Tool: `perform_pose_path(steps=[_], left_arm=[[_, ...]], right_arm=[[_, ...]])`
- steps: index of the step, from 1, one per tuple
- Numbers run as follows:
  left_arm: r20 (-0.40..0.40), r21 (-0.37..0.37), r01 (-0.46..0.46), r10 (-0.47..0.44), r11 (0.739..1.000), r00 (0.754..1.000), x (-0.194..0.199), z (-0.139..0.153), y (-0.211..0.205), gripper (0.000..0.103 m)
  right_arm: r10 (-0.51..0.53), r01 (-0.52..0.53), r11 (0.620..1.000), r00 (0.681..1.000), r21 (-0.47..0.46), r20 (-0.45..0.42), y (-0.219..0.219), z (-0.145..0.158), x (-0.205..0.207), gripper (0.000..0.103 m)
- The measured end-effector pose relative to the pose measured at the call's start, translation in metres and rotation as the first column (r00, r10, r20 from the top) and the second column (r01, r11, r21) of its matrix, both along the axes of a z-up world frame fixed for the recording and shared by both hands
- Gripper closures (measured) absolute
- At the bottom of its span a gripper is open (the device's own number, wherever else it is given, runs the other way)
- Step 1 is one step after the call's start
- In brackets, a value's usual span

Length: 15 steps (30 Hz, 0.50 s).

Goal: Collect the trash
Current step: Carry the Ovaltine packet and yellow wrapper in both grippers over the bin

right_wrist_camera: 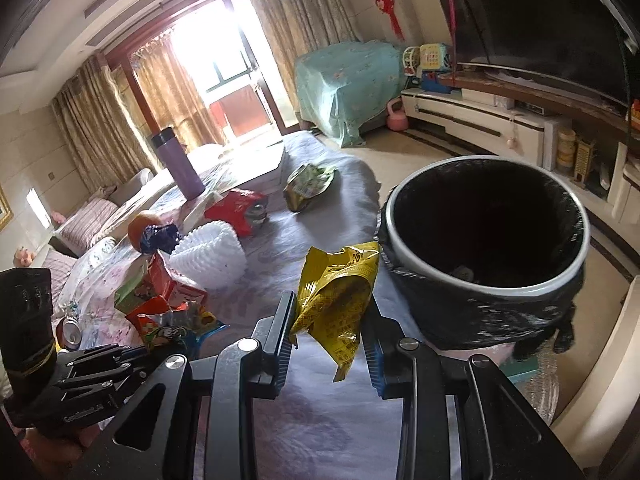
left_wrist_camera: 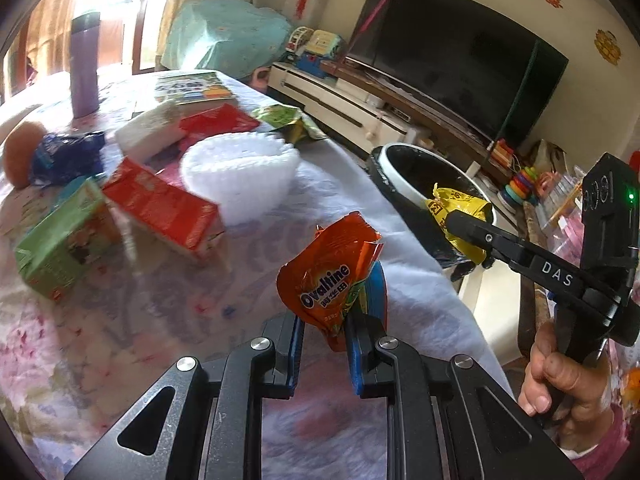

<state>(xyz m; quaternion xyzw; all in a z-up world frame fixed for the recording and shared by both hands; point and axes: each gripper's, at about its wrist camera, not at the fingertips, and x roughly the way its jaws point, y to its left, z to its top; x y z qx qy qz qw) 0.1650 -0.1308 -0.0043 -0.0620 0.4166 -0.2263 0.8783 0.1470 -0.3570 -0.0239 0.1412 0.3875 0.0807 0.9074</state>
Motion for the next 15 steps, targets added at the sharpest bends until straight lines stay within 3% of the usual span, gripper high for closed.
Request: perform_pose_path(steps=[15], left_arm=[[0.008, 0.012, 0.07, -0.07, 0.997, 0.998, 0.03, 0.002, -0.048, 0.085]], right_arm=[[-0.075, 0.075, 0.997, 0.997, -0.009, 0.009, -0.037, 0.006, -0.007, 0.071]])
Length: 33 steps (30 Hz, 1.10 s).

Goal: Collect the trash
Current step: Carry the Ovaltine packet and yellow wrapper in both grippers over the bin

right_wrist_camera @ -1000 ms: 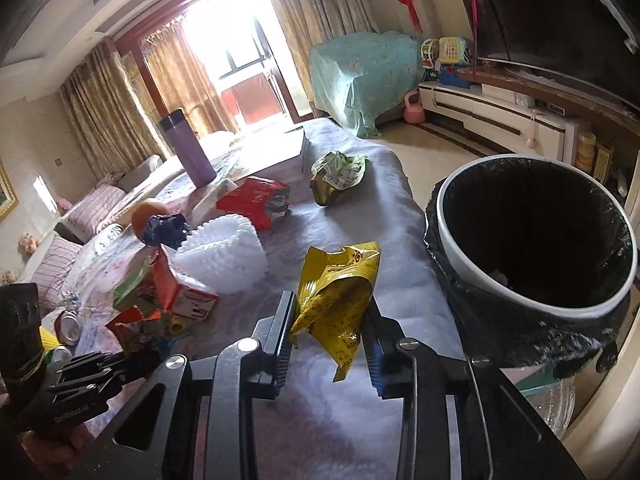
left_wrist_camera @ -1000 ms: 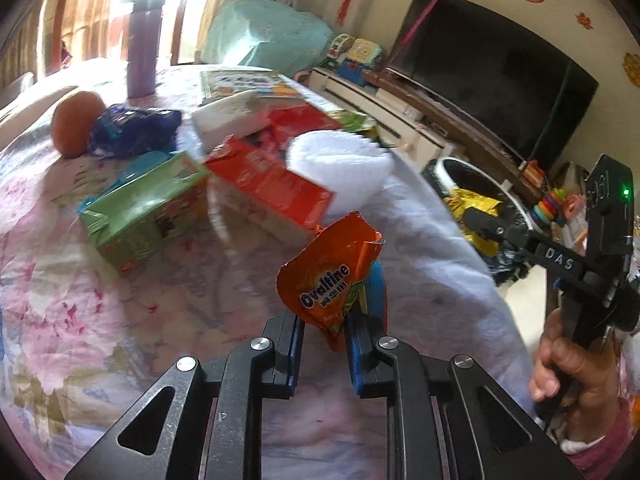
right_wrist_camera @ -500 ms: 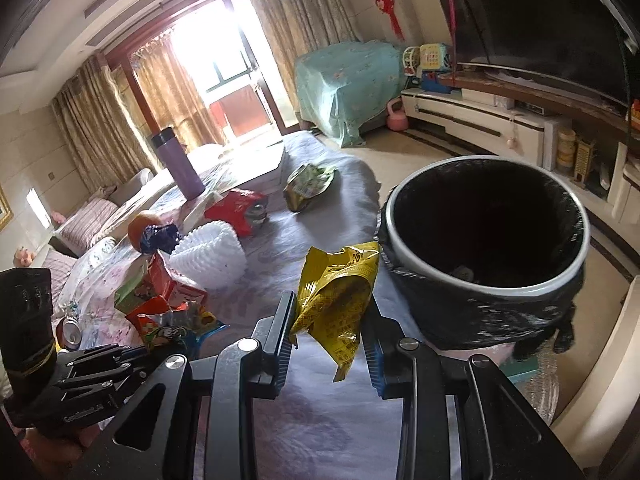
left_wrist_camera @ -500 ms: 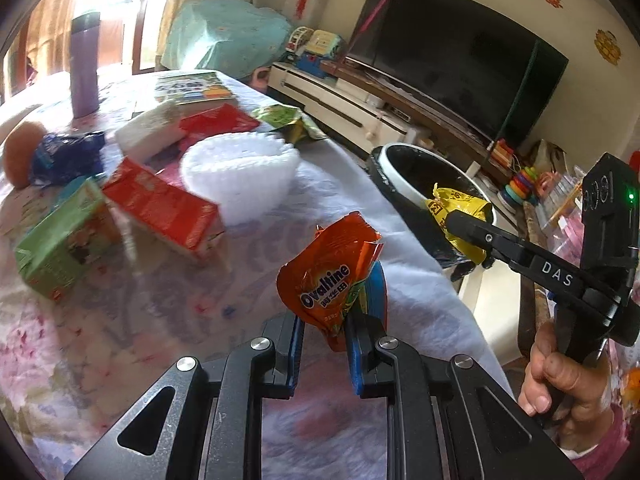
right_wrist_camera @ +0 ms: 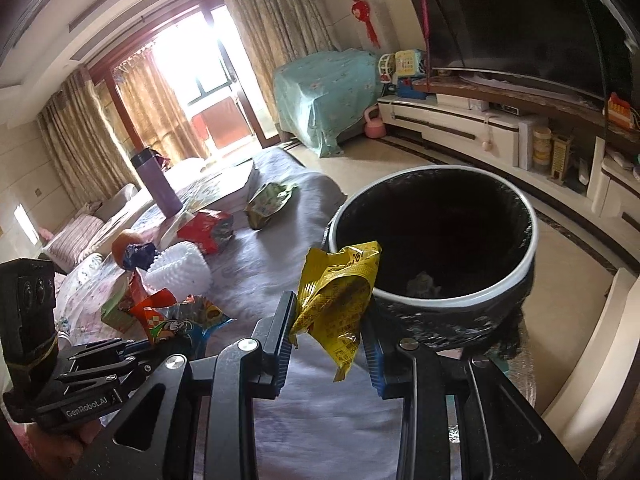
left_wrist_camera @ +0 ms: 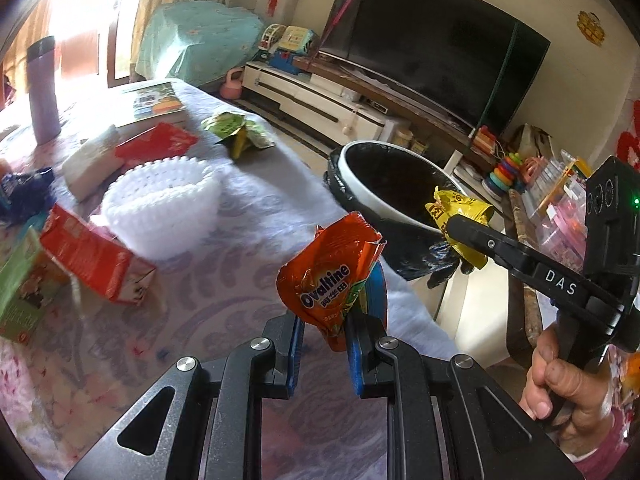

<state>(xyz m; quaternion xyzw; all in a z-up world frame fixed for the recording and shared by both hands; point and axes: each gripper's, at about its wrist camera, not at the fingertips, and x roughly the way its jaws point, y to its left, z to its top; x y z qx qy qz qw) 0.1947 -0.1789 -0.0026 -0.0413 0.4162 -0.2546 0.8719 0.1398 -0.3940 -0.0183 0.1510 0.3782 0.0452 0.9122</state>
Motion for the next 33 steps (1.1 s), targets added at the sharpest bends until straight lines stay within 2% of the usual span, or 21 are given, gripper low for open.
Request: perform_pose_path(steps=[12, 33], left_arm=[[0.004, 0.008, 0.035, -0.035, 0.999, 0.999, 0.015, 0.002, -0.026, 0.085], [0.023, 0.026, 0.094, -0.094, 0.995, 0.995, 0.066, 0.018, -0.085, 0.085]], right_arm=[[-0.04, 0.04, 0.999, 0.999, -0.011, -0.001, -0.024, 0.0, 0.002, 0.071], [-0.067, 0.065, 0.996, 0.997, -0.057, -0.029, -0.067, 0.001, 0.027, 0.071]])
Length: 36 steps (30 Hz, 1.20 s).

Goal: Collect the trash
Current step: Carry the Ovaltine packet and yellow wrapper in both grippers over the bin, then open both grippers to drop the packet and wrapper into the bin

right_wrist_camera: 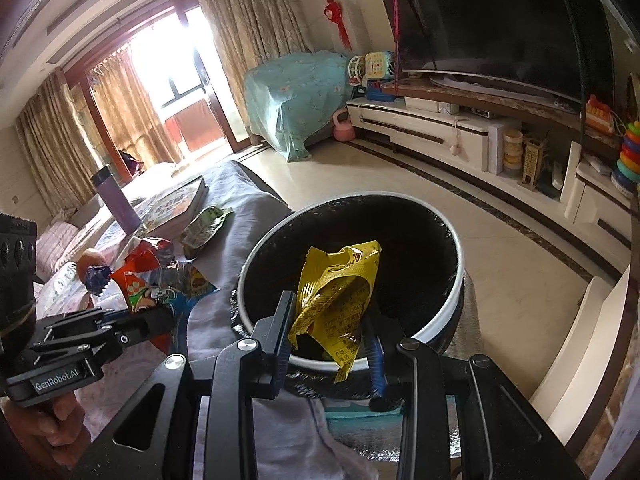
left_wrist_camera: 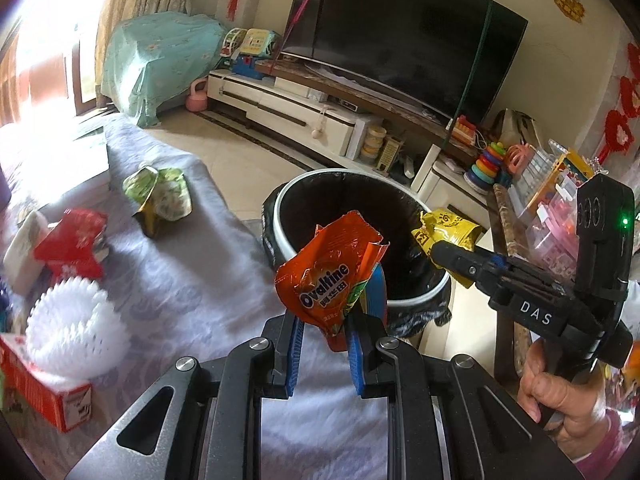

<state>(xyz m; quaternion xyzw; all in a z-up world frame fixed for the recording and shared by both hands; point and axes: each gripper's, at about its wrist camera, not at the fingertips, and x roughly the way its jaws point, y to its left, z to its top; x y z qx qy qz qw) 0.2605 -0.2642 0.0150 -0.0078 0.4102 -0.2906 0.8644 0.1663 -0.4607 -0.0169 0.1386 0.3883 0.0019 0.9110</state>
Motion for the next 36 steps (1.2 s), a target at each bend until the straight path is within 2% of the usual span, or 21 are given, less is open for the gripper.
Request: perform_pose_path(steps=[25, 30, 31, 34, 36], left_arm=[[-0.067, 0.031, 0.028, -0.026, 0.999, 0.997, 0.073, -0.015, -0.049, 0.084], [-0.077, 0.036, 0.024, -0.021, 0.999, 0.997, 0.084, -0.018, -0.059, 0.076], [-0.074, 0.036, 0.02, -0.018, 0.999, 0.997, 0.085, -0.017, -0.06, 0.074], [-0.063, 0.04, 0.013, -0.01, 0.999, 0.998, 0.085, -0.016, -0.063, 0.058], [-0.047, 0.045, 0.013, -0.011, 0.999, 0.999, 0.082, -0.016, -0.061, 0.056]], right_arm=[[0.023, -0.025, 0.999, 0.997, -0.029, -0.075, -0.027, -0.013, 0.036, 0.067], [0.036, -0.04, 0.999, 0.995, -0.034, -0.092, -0.028, -0.017, 0.04, 0.063], [0.039, -0.042, 0.998, 0.995, -0.035, -0.092, -0.028, -0.016, 0.041, 0.061], [0.043, -0.048, 0.998, 0.995, -0.044, -0.094, -0.028, -0.015, 0.044, 0.047], [0.043, -0.047, 0.998, 0.995, -0.043, -0.091, -0.03, -0.014, 0.043, 0.045]])
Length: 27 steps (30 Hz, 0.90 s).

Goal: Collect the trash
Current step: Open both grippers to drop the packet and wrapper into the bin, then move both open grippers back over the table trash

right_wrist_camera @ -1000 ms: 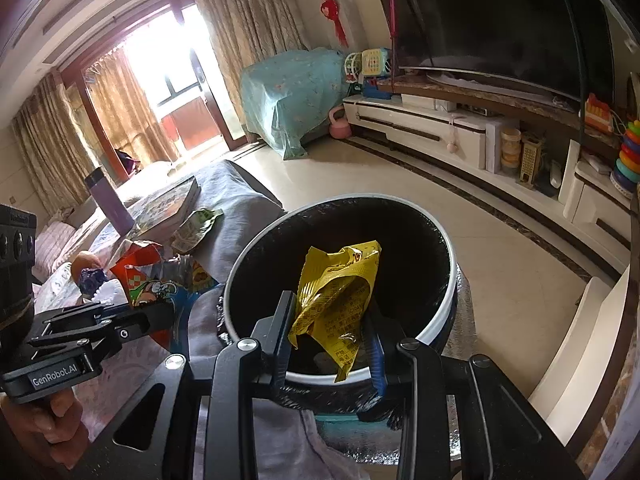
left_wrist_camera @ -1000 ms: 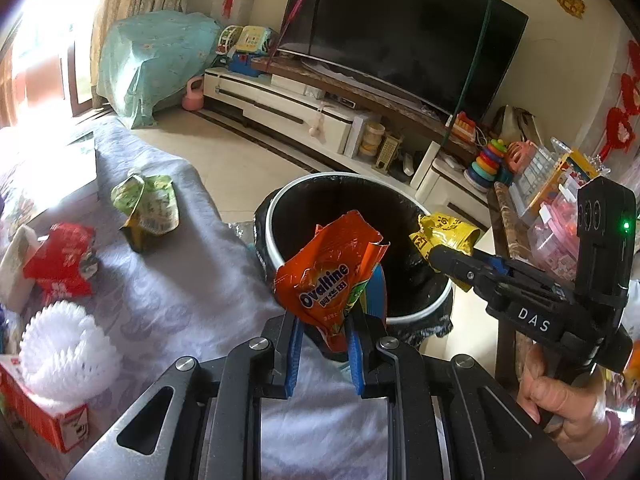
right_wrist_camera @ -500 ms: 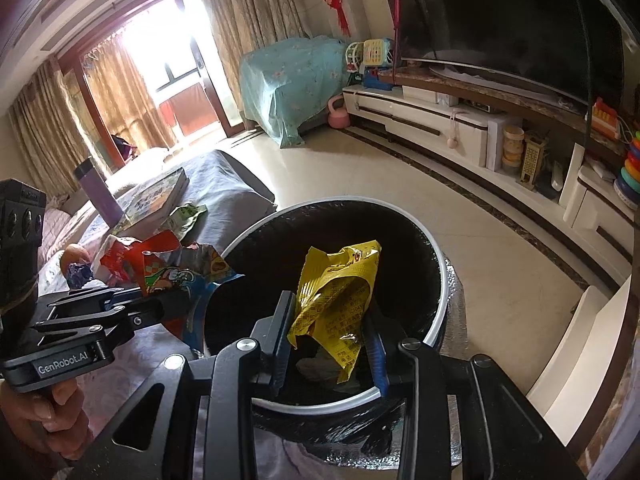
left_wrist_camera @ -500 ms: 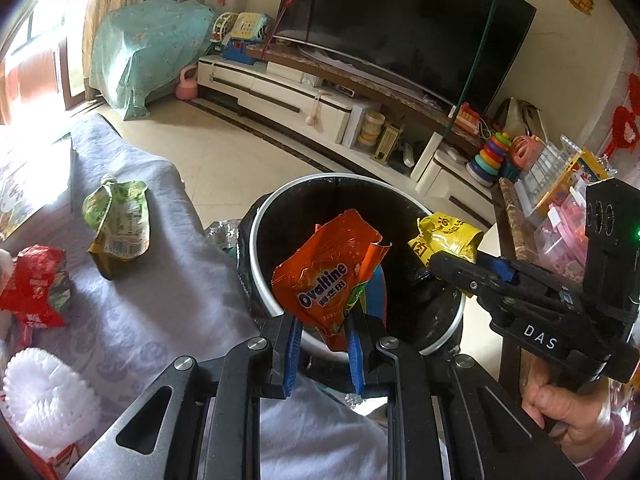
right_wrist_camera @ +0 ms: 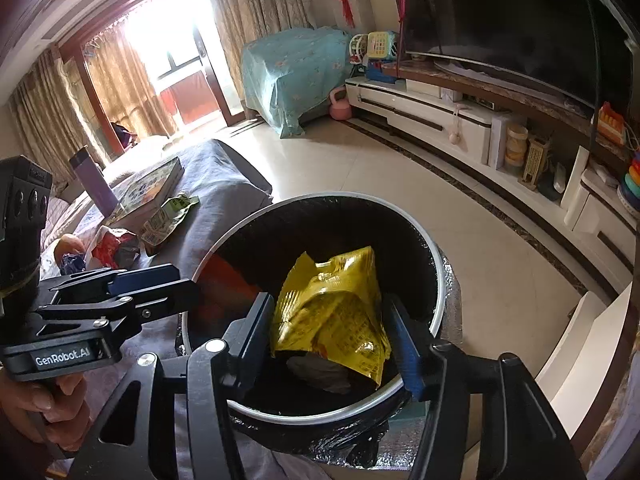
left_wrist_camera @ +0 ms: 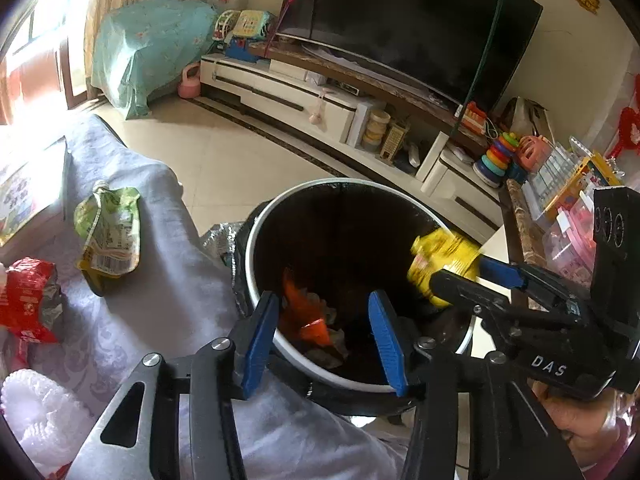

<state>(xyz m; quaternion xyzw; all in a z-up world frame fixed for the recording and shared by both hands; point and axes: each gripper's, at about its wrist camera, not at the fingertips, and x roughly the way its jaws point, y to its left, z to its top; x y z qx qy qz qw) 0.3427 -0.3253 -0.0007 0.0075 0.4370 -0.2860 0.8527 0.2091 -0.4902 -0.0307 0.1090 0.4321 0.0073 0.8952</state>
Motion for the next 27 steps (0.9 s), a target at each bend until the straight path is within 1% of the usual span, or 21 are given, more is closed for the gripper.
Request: perform_pose_path(steps=[2, 6, 8, 10, 13, 16, 20, 25, 27], left_arm=[[0.003, 0.003, -0.01, 0.01, 1.0, 1.0, -0.005, -0.001, 0.003, 0.056], [-0.003, -0.01, -0.033, 0.033, 0.999, 0.999, -0.019, -0.005, 0.022, 0.051], [-0.001, -0.02, -0.051, 0.051, 0.998, 0.999, -0.03, -0.006, 0.033, 0.048], [-0.003, -0.034, -0.069, 0.069, 0.997, 0.998, -0.043, -0.007, 0.045, 0.046], [-0.004, -0.056, -0.096, 0.096, 0.994, 0.995, -0.065, -0.009, 0.064, 0.042], [-0.003, -0.065, -0.111, 0.111, 0.992, 0.994, -0.088, -0.013, 0.082, 0.041], [0.01, -0.052, -0.123, 0.124, 0.991, 0.992, -0.117, -0.016, 0.102, 0.04], [-0.004, -0.059, -0.169, 0.169, 0.984, 0.986, -0.145, -0.018, 0.134, 0.04], [-0.01, -0.062, -0.189, 0.189, 0.98, 0.982, -0.151, -0.017, 0.148, 0.04]], right_arm=[[-0.004, 0.004, 1.0, 1.0, 0.001, 0.004, 0.0, 0.002, -0.002, 0.045], [-0.011, 0.011, 1.0, 1.0, 0.011, 0.015, 0.001, 0.004, -0.008, 0.043], [-0.016, 0.015, 1.0, 0.999, 0.018, 0.033, 0.005, 0.006, -0.015, 0.035], [-0.023, 0.021, 0.999, 0.998, 0.029, 0.051, 0.009, 0.007, -0.021, 0.02], [-0.03, 0.026, 0.998, 0.997, 0.059, 0.069, 0.019, 0.009, -0.031, 0.013], [-0.03, 0.021, 0.995, 0.996, 0.1, 0.086, 0.031, 0.01, -0.039, 0.01], [-0.018, 0.004, 0.992, 0.994, 0.126, 0.109, 0.048, 0.013, -0.048, 0.01], [0.004, -0.022, 0.988, 0.993, 0.151, 0.117, 0.07, 0.013, -0.057, 0.01], [0.013, -0.031, 0.986, 0.994, 0.162, 0.111, 0.081, 0.009, -0.061, 0.01]])
